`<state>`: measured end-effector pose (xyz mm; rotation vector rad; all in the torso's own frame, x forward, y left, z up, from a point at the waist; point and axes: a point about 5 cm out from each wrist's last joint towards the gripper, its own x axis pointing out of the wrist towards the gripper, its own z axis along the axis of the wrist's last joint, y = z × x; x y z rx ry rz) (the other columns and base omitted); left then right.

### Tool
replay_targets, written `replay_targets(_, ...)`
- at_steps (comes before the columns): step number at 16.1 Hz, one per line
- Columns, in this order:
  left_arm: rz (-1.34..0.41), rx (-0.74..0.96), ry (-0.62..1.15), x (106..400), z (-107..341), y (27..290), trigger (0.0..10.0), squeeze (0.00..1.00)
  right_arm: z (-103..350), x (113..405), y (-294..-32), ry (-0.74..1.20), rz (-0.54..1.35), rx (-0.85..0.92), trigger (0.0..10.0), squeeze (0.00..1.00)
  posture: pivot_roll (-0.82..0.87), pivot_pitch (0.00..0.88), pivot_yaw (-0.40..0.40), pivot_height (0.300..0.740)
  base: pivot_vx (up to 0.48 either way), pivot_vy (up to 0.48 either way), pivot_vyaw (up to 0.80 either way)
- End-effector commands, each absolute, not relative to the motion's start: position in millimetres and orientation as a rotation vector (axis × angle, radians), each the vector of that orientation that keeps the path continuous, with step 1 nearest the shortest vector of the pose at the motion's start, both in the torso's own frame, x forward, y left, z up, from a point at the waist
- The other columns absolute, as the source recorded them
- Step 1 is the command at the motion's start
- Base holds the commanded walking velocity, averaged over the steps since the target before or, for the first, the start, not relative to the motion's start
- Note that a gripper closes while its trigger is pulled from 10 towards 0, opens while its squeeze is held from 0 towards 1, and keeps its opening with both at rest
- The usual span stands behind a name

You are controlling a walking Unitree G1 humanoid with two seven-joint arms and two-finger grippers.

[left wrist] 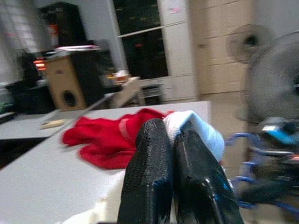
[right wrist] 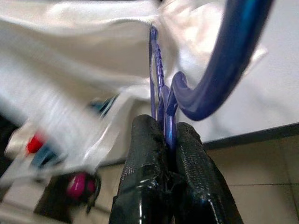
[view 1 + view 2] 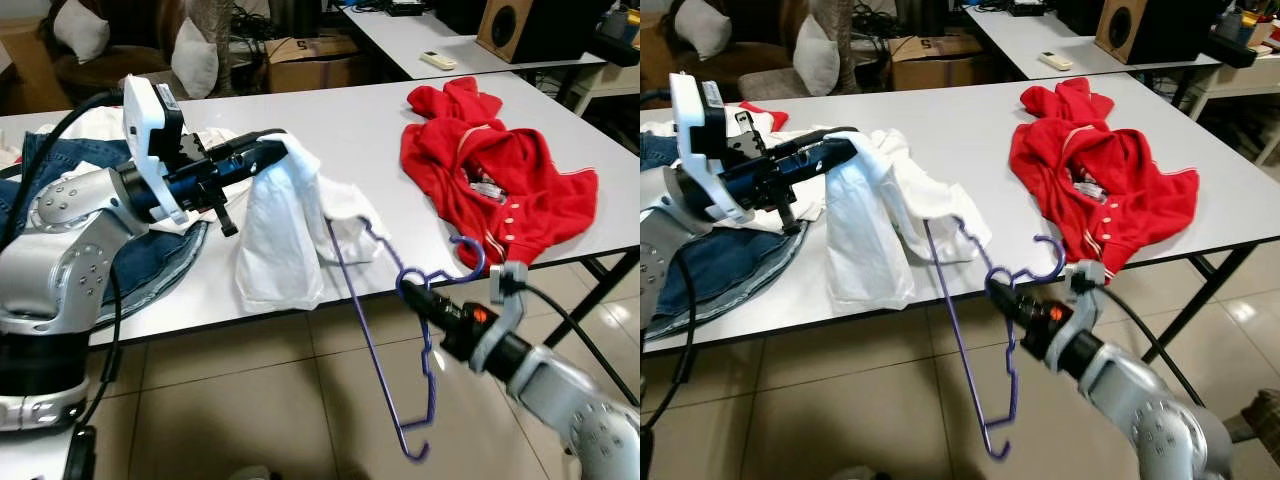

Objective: Hang hanger

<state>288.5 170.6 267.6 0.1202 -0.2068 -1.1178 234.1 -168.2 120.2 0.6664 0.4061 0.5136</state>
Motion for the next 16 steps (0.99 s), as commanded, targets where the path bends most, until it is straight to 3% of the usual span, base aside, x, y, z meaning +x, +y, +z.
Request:
replay_targets(1, -1.232, 0.131, -0.076, 278.1, 252.4, 163.2, 0.0, 0.00, 117.9, 245.6, -175.8, 0.390, 0.421, 0.721, 10.0, 0.00, -0.11, 0.000, 0.014, 0.740, 0.000, 0.000, 0.00)
replay_targets(4, -1.231, 0.257, 0.116, 275.0, 212.6, 161.3, 0.0, 0.00, 121.6, 268.9, -164.8, 0.360, 0.408, 0.859, 10.0, 0.00, -0.10, 0.000, 0.018, 0.740, 0.000, 0.000, 0.00)
replay_targets(6, -1.212, 0.373, 0.144, 276.9, 194.7, 155.8, 0.0, 0.00, 121.5, 286.3, -158.6, 0.369, 0.369, 0.967, 10.0, 0.00, -0.09, 0.000, 0.017, 0.740, 0.000, 0.000, 0.00)
replay_targets(12, -1.272, 0.387, 0.120, 271.3, 184.7, 141.0, 0.0, 0.00, 145.6, 330.4, -146.4, 0.223, 0.260, 1.325, 10.0, 0.00, -0.08, 0.000, 0.037, 0.740, 0.000, 0.000, 0.00)
replay_targets(16, -1.320, 0.415, 0.114, 267.5, 181.5, 137.5, 0.0, 0.00, 156.0, 346.3, -138.6, 0.198, 0.246, 1.391, 10.0, 0.00, -0.07, 0.000, 0.049, 0.740, 0.000, 0.000, 0.00)
